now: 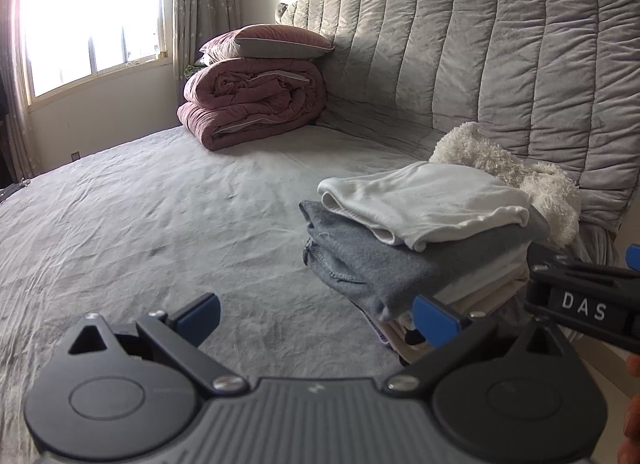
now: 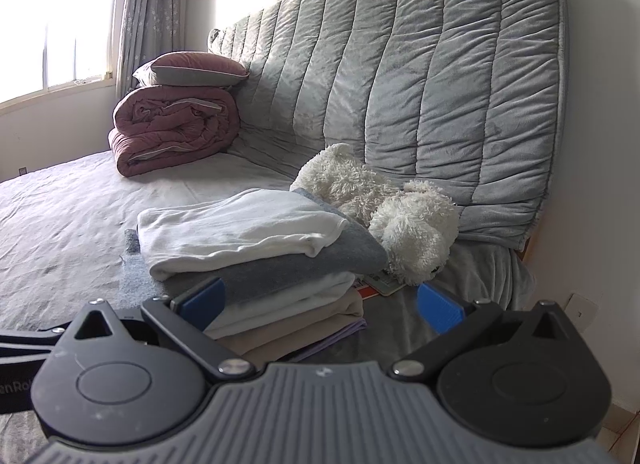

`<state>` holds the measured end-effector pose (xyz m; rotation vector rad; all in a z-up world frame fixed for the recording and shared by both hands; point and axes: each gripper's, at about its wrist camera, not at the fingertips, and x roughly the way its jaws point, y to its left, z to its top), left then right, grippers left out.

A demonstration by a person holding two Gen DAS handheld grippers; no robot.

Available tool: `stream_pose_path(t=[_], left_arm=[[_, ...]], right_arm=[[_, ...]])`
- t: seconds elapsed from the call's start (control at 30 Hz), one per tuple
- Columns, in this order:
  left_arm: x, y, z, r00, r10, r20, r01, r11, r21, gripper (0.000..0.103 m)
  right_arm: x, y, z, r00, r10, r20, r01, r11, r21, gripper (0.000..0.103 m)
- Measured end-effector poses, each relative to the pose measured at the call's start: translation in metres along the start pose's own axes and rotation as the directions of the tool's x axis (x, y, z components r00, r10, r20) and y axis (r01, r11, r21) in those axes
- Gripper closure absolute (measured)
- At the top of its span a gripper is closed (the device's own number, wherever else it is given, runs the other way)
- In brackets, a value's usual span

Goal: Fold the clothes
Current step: 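Open both grippers and withdraw them from the clothes stack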

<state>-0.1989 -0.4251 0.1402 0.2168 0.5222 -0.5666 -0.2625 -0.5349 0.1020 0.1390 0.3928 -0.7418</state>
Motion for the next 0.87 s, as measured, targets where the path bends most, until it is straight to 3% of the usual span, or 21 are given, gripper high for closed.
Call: stream_pose_path(t=[0.87], left_arm=[[-0.004, -0.012, -0.002, 1.0, -0.008, -0.002, 0.008, 0.999, 0.031, 0.001]], right_arm=[[-0.002, 0.001, -0.001, 1.0, 0.012, 0.004, -0.012, 1.0, -0.01, 0.0]])
